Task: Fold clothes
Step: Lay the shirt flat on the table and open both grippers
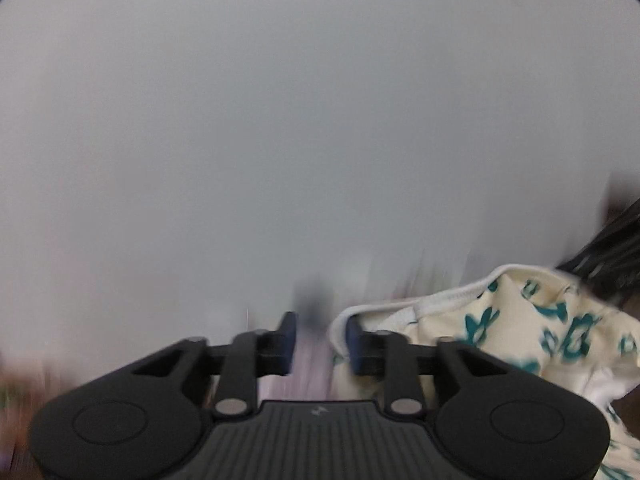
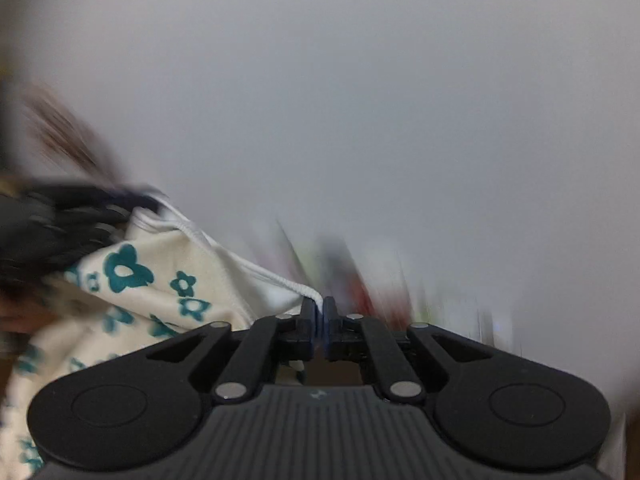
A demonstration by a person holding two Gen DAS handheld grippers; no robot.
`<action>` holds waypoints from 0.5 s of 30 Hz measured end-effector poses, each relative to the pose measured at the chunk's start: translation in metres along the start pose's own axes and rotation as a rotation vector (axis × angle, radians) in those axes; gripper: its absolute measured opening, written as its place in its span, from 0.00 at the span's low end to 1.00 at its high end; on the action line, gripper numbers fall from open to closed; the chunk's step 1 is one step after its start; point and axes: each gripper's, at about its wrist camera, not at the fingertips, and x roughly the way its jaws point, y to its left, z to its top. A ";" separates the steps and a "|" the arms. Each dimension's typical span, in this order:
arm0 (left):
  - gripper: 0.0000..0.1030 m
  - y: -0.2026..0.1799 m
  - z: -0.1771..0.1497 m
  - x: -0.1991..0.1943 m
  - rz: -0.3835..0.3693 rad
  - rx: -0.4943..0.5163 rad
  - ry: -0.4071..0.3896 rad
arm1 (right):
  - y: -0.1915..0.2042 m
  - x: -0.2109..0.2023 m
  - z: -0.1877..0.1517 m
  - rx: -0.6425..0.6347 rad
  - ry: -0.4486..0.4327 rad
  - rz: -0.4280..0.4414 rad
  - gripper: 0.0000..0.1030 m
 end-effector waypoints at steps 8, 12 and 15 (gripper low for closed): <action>0.52 0.028 -0.106 -0.007 -0.186 -0.019 0.235 | 0.047 0.131 -0.109 0.020 0.214 -0.064 0.56; 0.68 0.026 -0.129 -0.047 -0.216 -0.038 0.199 | 0.062 0.080 -0.120 0.001 0.161 -0.012 0.57; 0.68 0.010 -0.144 -0.063 -0.218 -0.013 0.201 | 0.088 0.065 -0.126 -0.074 0.122 0.077 0.57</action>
